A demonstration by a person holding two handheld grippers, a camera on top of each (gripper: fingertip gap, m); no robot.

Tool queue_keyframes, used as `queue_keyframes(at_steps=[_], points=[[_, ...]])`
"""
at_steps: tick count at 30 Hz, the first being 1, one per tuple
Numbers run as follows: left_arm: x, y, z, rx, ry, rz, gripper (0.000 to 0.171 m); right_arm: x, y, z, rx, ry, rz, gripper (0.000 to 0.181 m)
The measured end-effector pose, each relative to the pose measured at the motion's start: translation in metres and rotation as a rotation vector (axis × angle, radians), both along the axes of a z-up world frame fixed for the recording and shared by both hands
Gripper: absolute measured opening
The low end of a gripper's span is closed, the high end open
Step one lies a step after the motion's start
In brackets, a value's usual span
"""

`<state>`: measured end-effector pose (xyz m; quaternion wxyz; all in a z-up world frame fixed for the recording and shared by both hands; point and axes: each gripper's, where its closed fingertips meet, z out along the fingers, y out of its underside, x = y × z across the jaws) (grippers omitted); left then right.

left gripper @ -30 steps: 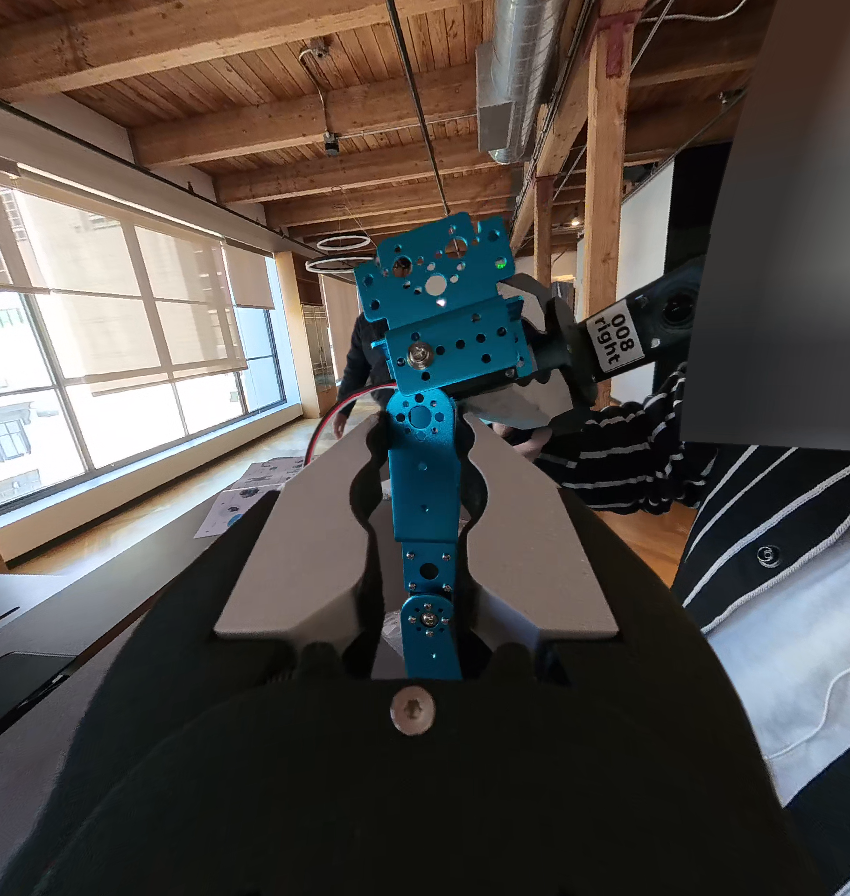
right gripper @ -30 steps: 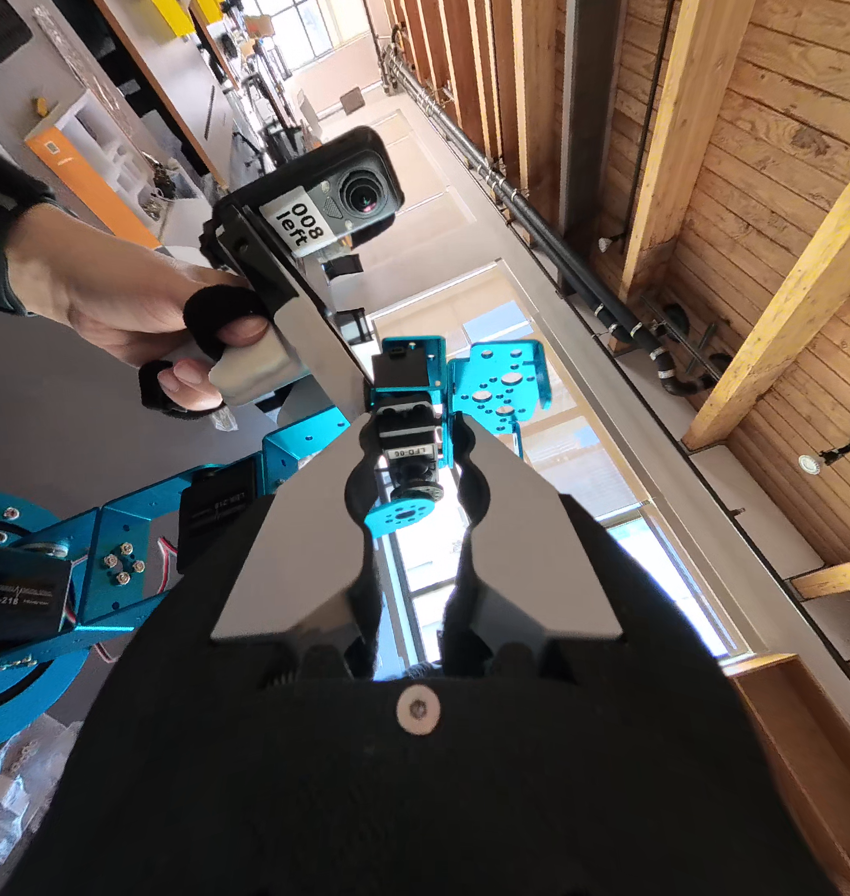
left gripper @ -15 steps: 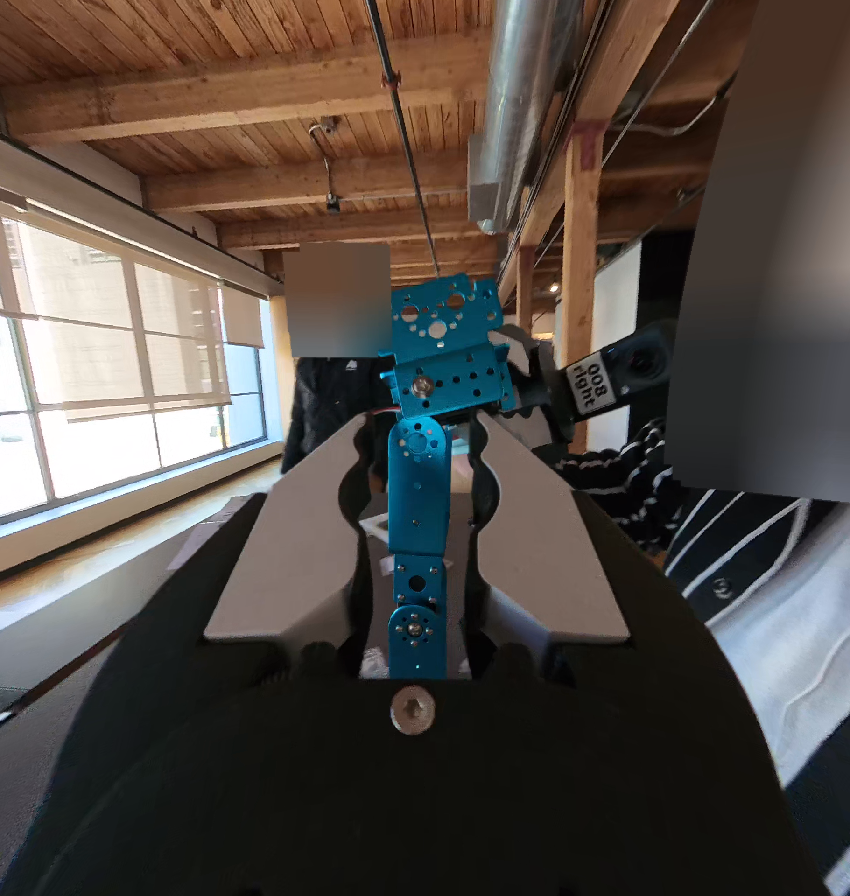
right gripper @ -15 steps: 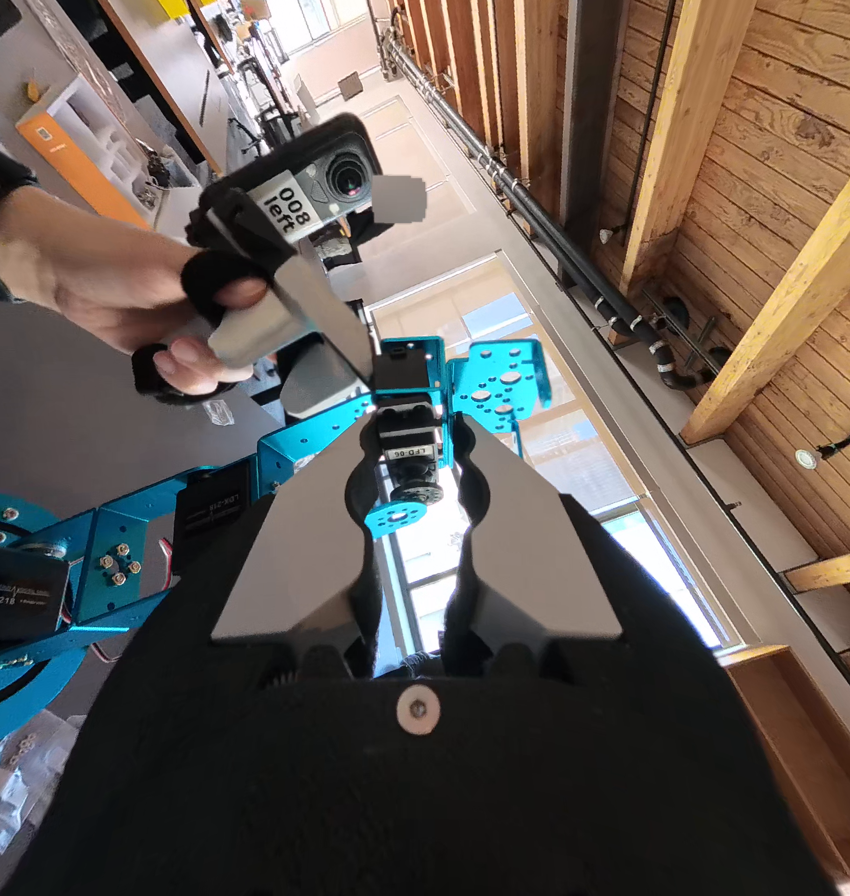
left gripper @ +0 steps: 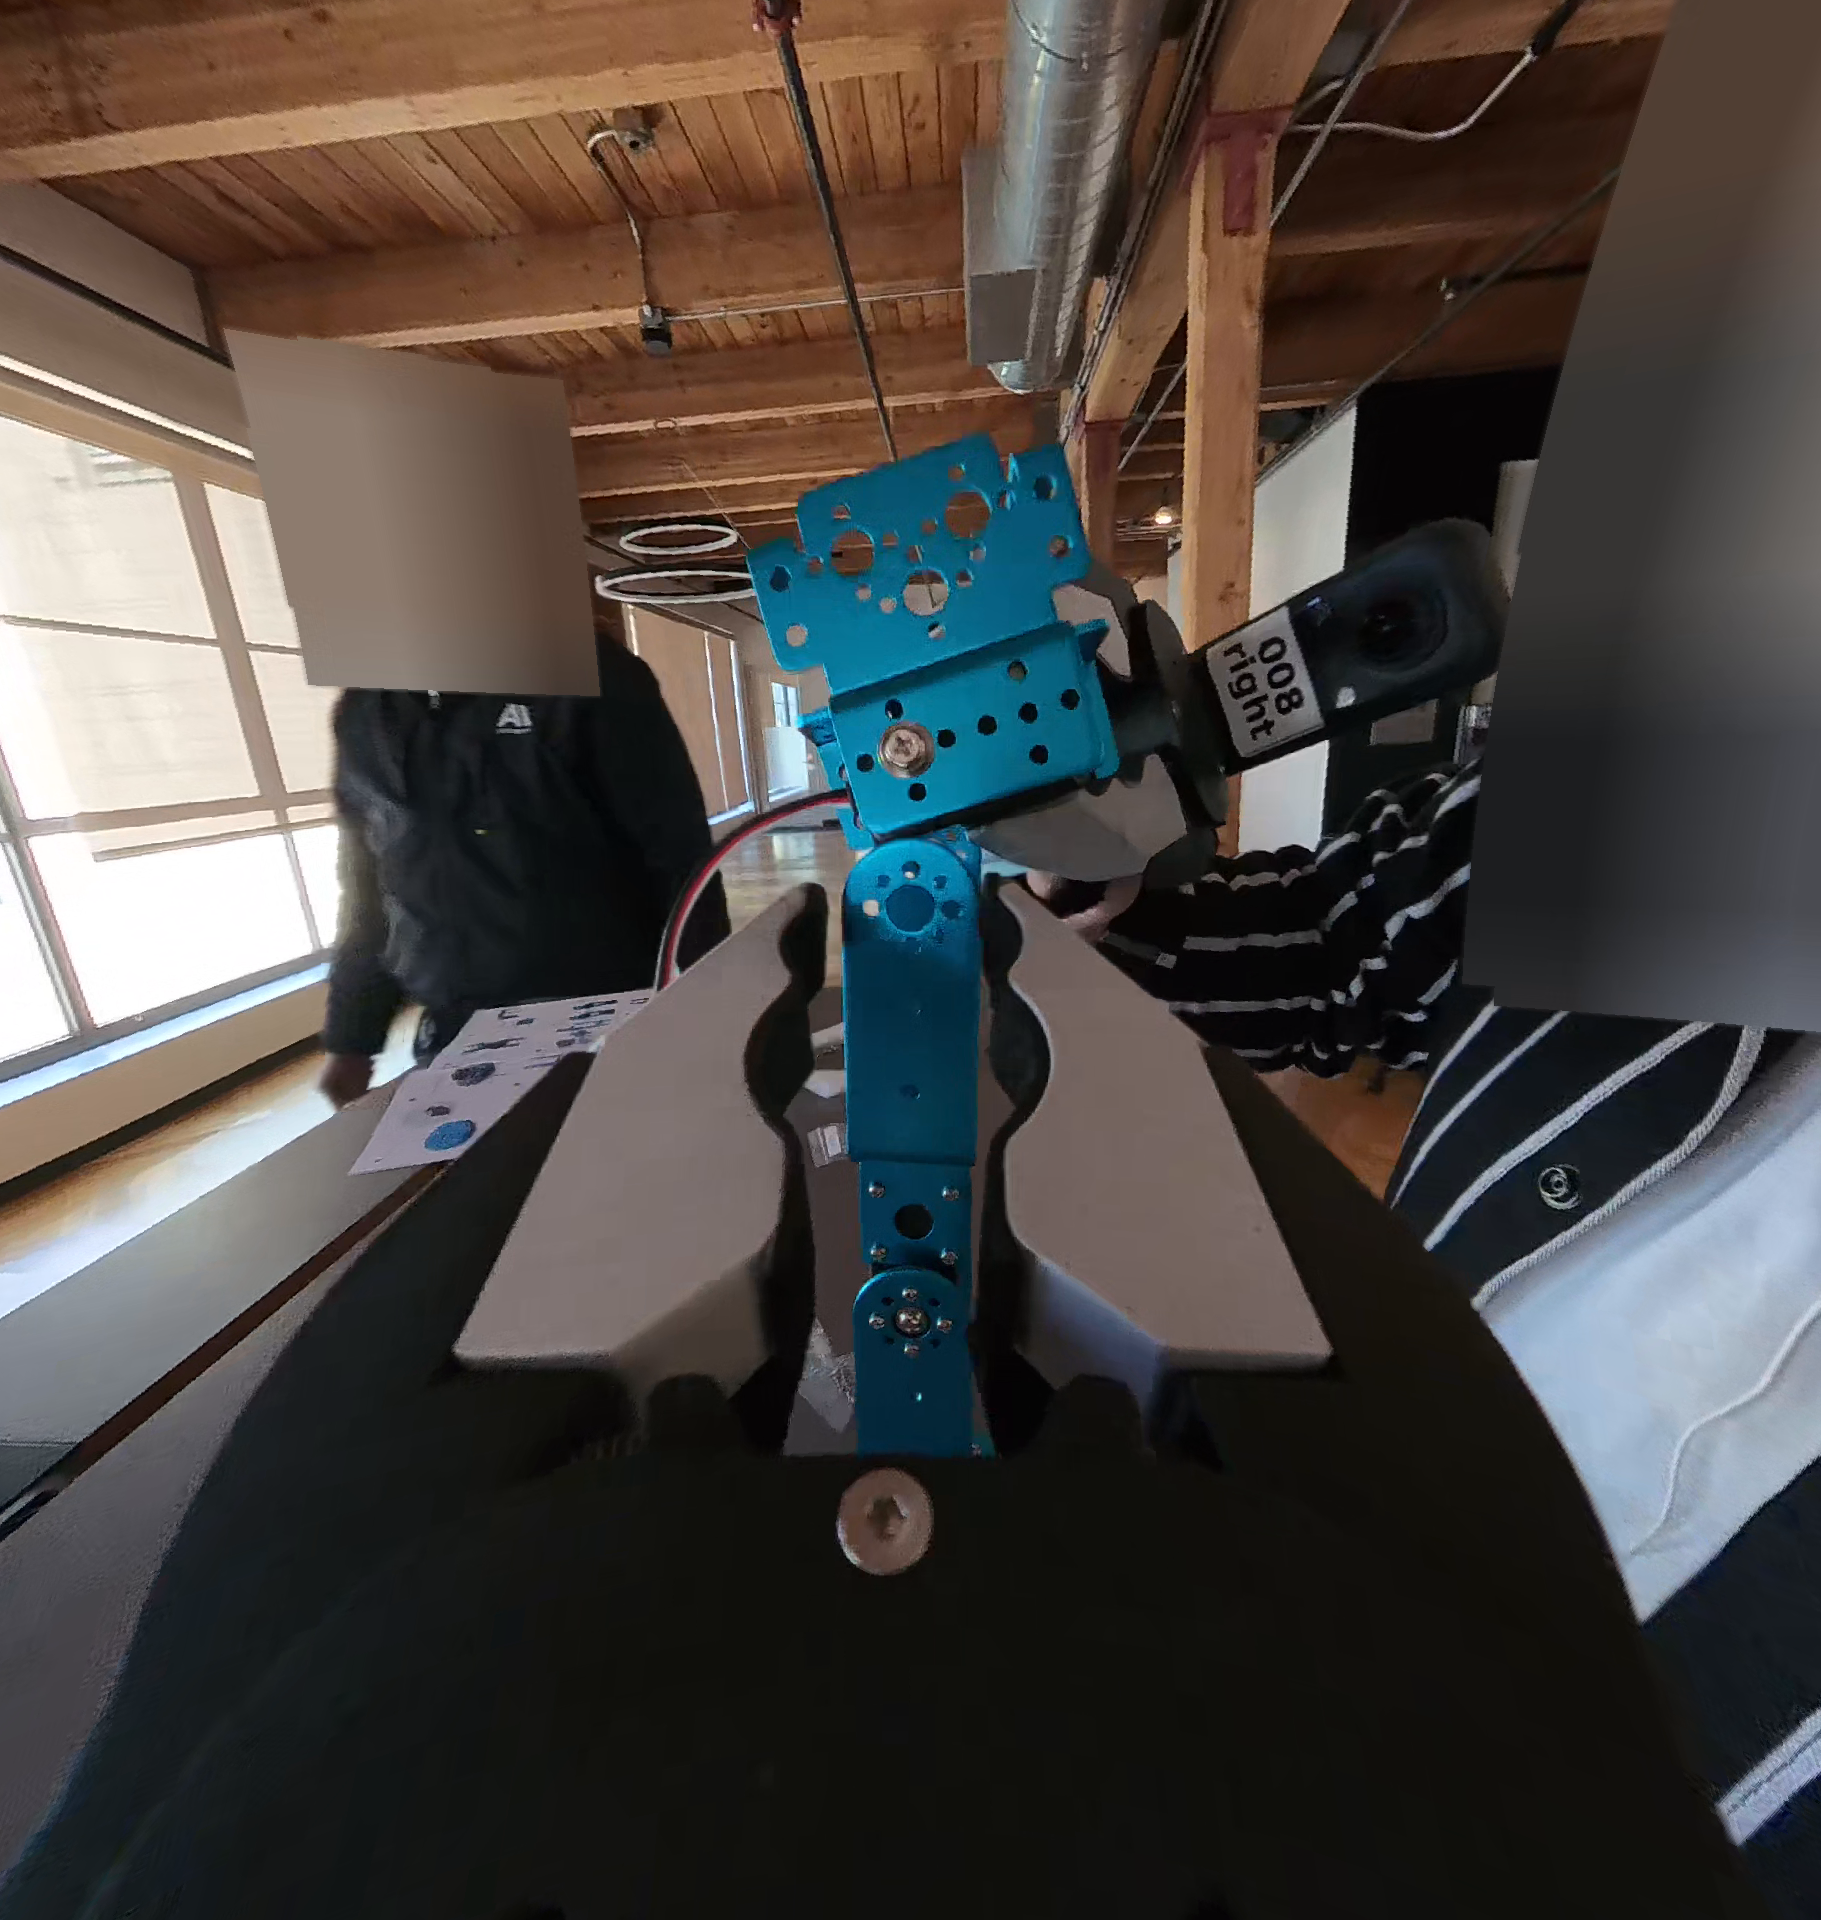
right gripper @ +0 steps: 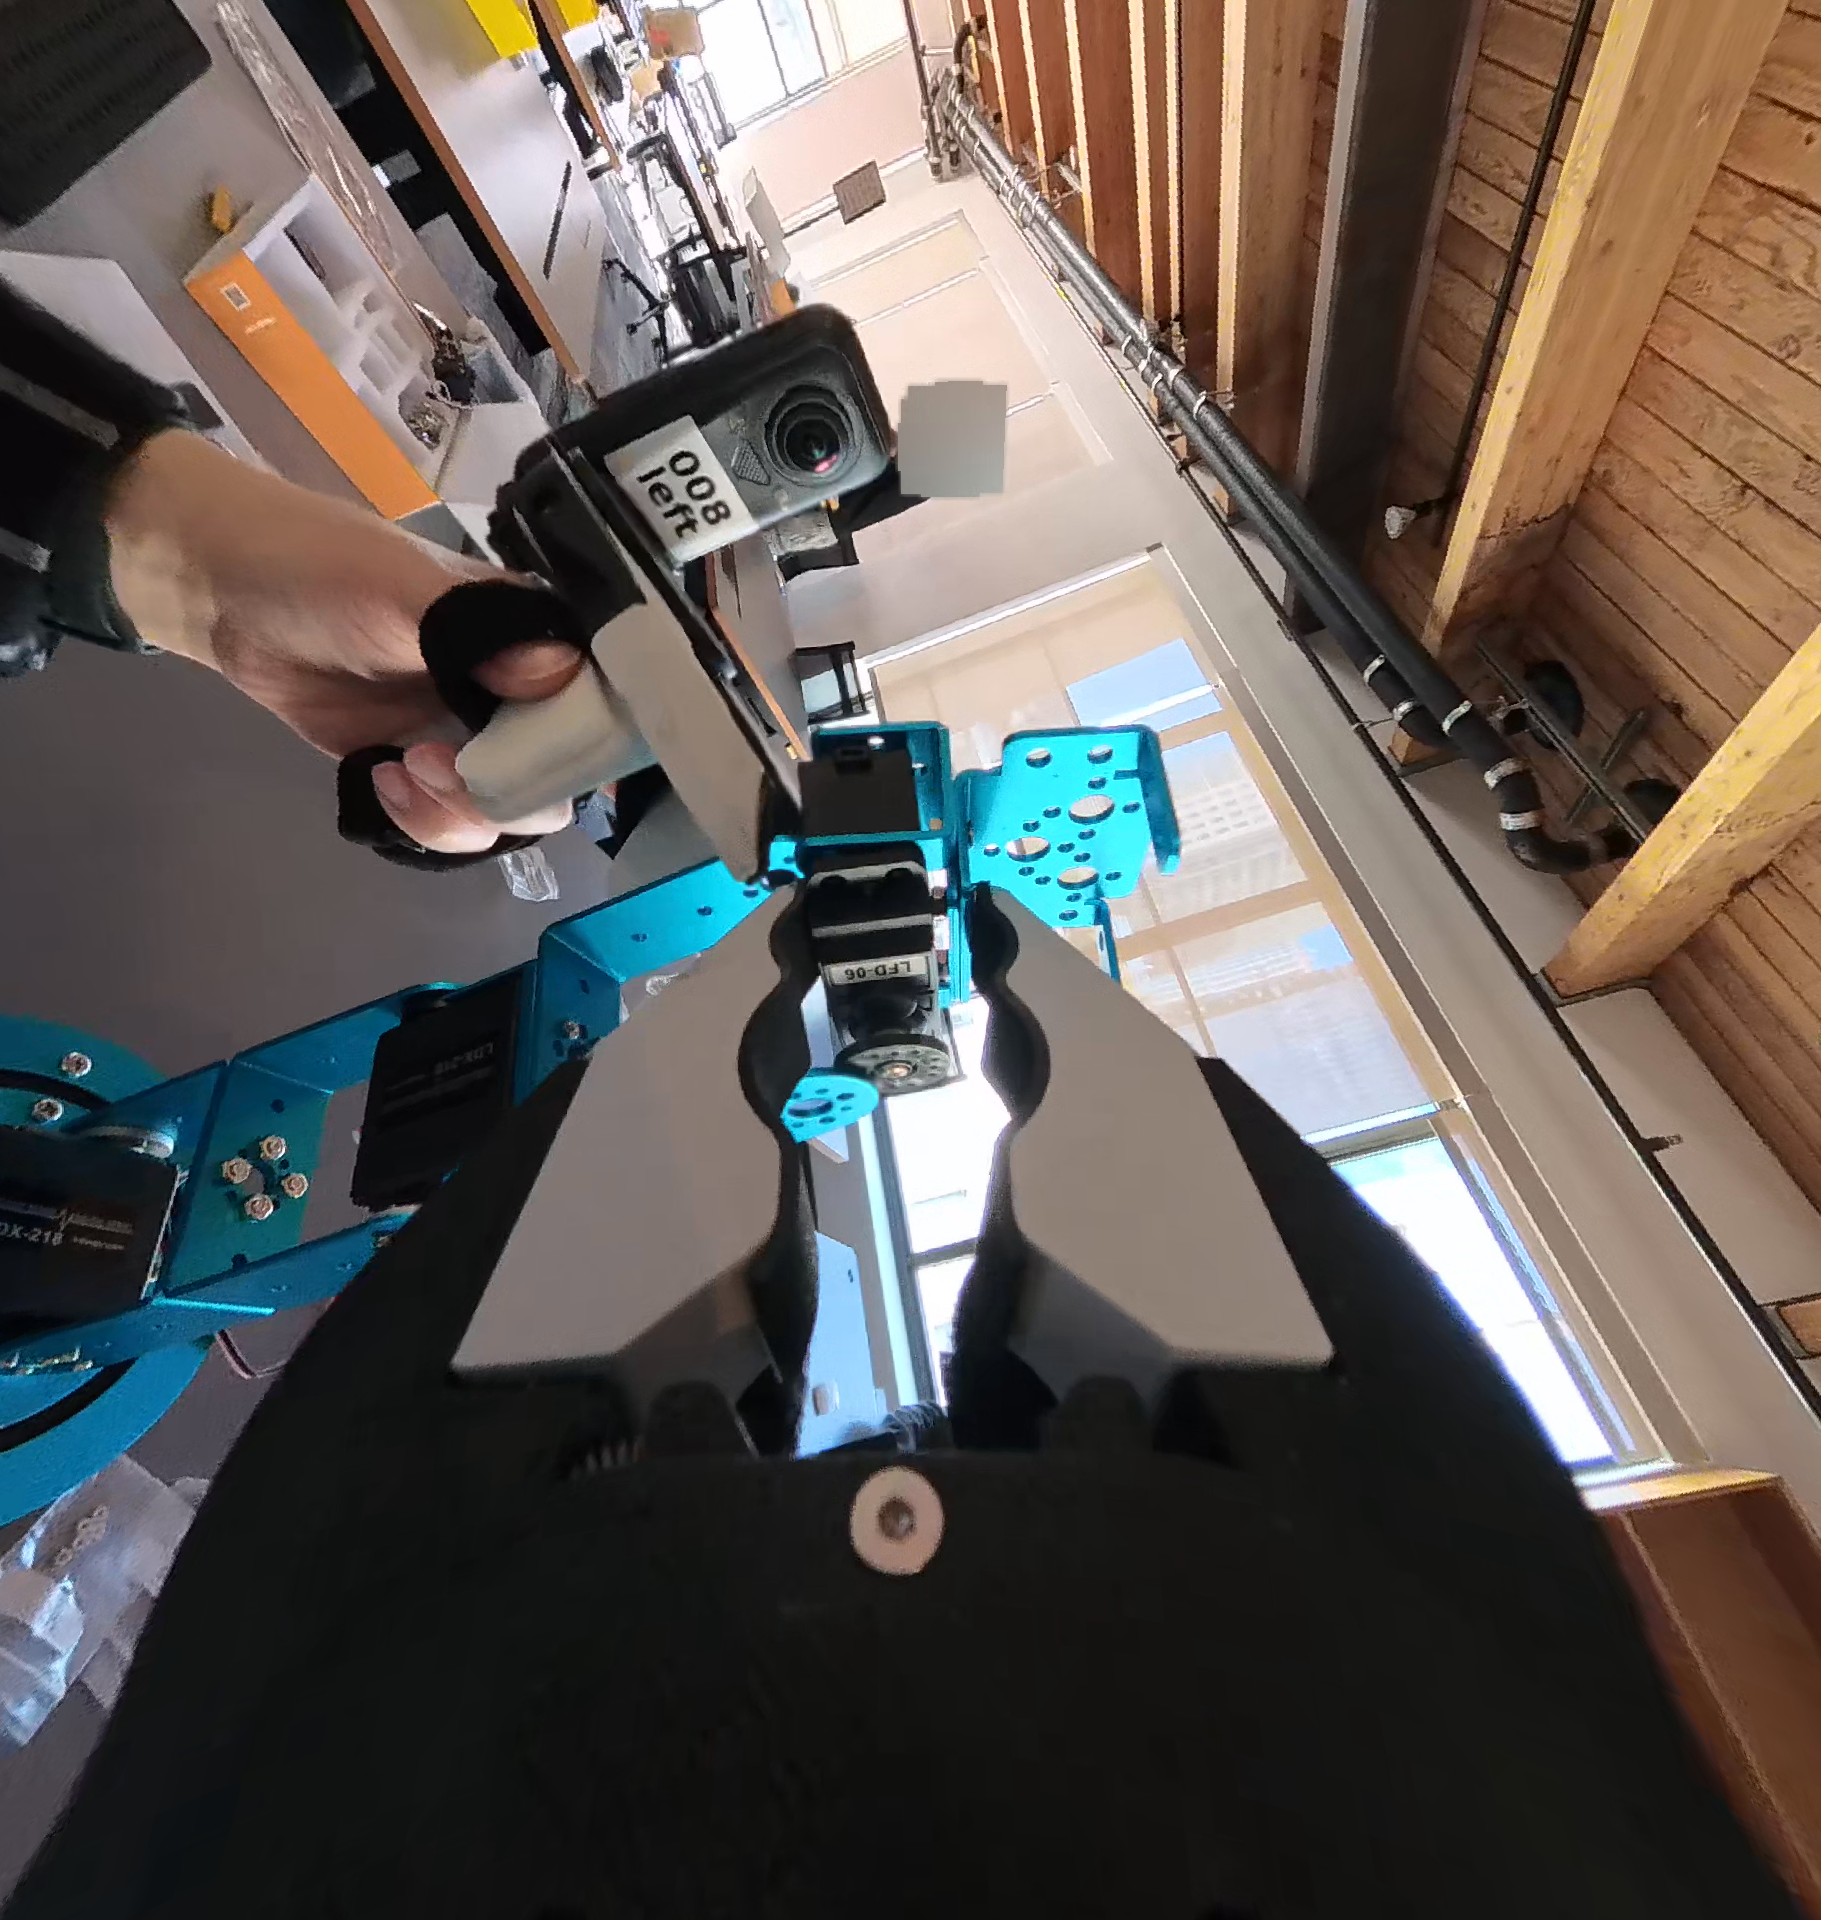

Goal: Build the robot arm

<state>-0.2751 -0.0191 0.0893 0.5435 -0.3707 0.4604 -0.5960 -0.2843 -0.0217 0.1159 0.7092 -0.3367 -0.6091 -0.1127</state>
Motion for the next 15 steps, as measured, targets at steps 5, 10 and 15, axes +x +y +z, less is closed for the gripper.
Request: queue_keyframes(at_steps=[5, 10, 15], points=[[0.0003, -0.0015, -0.0002, 0.017, -0.001, -0.006, 0.024, -0.0024, -0.0017, 0.0030, 0.060, -0.023, -0.030, 0.027], [0.0001, -0.0013, -0.0001, 0.001, -0.013, -0.020, 0.024, -0.0023, -0.0035, -0.0018, 0.082, -0.037, -0.046, 0.027], [0.0000, -0.0011, 0.0000, -0.007, -0.021, -0.015, 0.024, -0.0025, -0.0025, -0.0035, 0.085, -0.038, -0.049, 0.027]])
